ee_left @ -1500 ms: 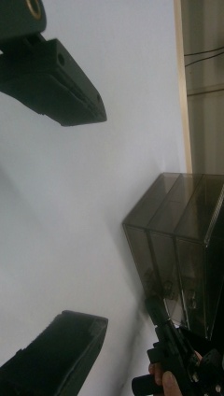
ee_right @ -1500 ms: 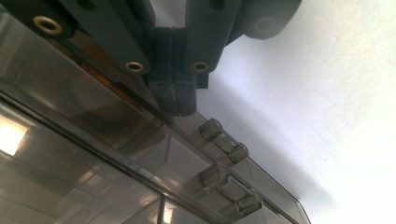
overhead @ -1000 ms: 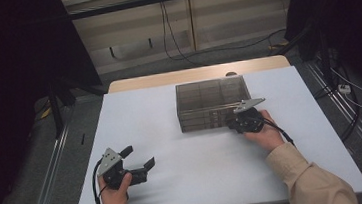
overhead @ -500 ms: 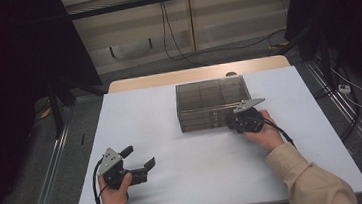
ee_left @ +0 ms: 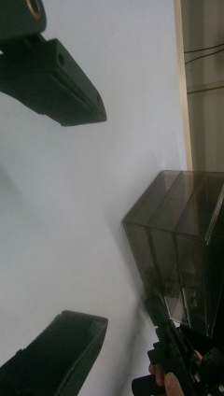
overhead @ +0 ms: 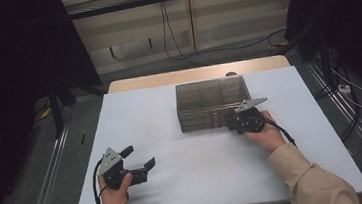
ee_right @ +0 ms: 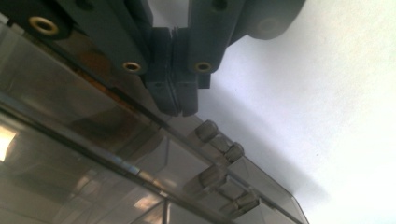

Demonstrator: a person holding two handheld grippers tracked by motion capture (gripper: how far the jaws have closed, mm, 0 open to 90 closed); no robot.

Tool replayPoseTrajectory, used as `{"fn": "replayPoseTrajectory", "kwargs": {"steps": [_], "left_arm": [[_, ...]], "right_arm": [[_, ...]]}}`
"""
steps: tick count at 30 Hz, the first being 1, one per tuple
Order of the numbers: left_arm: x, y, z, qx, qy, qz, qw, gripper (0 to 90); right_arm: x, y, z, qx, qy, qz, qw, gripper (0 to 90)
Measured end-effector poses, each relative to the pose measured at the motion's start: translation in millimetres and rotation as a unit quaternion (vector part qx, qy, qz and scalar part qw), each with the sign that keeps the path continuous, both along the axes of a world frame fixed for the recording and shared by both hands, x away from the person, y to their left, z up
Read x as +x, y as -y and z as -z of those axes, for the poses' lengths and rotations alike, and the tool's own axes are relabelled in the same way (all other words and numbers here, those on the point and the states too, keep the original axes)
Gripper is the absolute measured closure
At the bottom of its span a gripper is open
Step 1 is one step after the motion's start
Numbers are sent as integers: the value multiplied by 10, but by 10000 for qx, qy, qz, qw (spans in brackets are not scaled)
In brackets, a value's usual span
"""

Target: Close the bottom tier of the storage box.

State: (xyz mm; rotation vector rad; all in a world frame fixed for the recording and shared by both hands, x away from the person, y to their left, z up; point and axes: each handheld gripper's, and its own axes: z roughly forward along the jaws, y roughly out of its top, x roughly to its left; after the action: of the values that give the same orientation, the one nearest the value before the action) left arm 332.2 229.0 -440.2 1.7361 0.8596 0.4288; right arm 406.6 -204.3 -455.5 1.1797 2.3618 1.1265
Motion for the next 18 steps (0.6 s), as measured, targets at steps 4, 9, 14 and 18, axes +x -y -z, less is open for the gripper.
{"fn": "replayPoseTrajectory", "kwargs": {"steps": [4,9,14,18], "left_arm": [[-1,1,2,-3,-13,3,10000,34],[-7,-6,-1,5,-11,-3,10000,34],[-16,-5,-2,34,-16,33,10000,31],[-18,-14,-7,18,0,9,10000,31]], "right_arm": [[-37,-23,-14,29,14,-60,10000,824],[-77,-26,-43,153,2,-16,9999,719],[-126,3,-47,299,-87,32,9995,602],[-166,19,-43,378,-169,58,9991,549]]}}
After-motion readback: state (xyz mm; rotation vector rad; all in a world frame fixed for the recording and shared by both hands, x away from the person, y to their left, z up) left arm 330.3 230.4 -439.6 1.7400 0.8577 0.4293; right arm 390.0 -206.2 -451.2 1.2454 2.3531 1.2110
